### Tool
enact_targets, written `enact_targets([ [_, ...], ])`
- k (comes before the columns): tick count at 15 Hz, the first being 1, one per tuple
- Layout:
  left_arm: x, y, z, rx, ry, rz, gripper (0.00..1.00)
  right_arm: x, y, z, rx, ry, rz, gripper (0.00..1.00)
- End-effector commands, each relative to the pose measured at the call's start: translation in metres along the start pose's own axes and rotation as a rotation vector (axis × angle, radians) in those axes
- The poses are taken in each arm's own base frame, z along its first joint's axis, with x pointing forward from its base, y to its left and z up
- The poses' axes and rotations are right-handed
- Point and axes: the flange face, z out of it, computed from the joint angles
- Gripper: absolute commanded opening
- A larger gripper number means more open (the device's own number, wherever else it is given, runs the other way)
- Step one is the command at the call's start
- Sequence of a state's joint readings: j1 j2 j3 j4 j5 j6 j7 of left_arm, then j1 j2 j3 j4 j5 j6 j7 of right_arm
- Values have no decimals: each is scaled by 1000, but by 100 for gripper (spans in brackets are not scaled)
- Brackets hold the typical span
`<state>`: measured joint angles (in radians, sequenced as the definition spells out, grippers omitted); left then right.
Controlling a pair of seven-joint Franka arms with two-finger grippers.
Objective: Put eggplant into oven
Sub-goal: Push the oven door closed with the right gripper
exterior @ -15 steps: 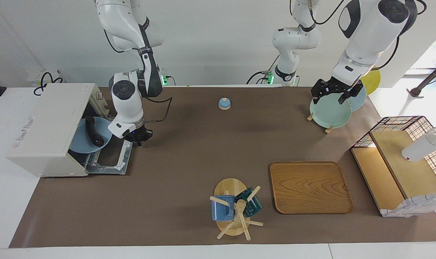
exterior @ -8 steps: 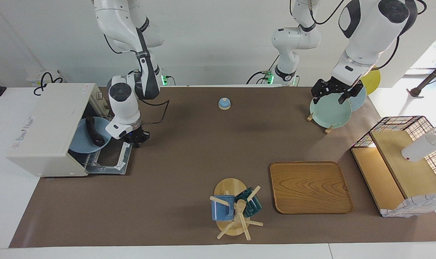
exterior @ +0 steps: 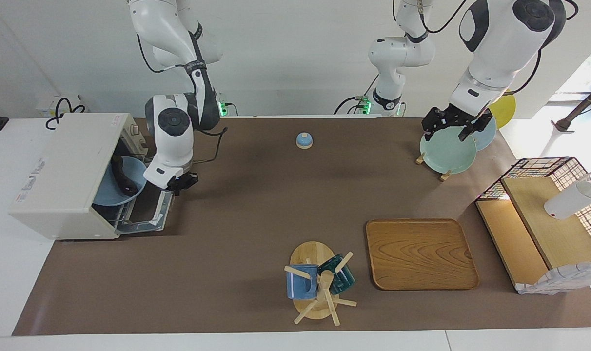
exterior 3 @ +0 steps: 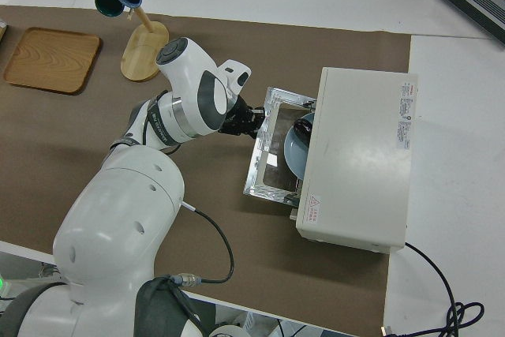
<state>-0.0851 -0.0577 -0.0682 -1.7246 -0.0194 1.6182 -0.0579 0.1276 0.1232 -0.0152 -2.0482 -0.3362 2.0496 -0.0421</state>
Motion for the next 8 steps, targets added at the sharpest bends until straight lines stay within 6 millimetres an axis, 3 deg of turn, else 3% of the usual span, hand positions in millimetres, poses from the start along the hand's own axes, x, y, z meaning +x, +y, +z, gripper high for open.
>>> enact_targets([
  [1, -7, -3, -4, 0, 7, -11, 100, -4, 48, -39, -28, -23, -22, 0],
  [4, -6, -3, -3, 0, 7, -11, 100, -35, 88, -64, -16, -17, -22, 0],
  [8, -7, -3, -4, 0, 7, -11, 100, -58, 105, -86, -15, -16, -20, 0],
])
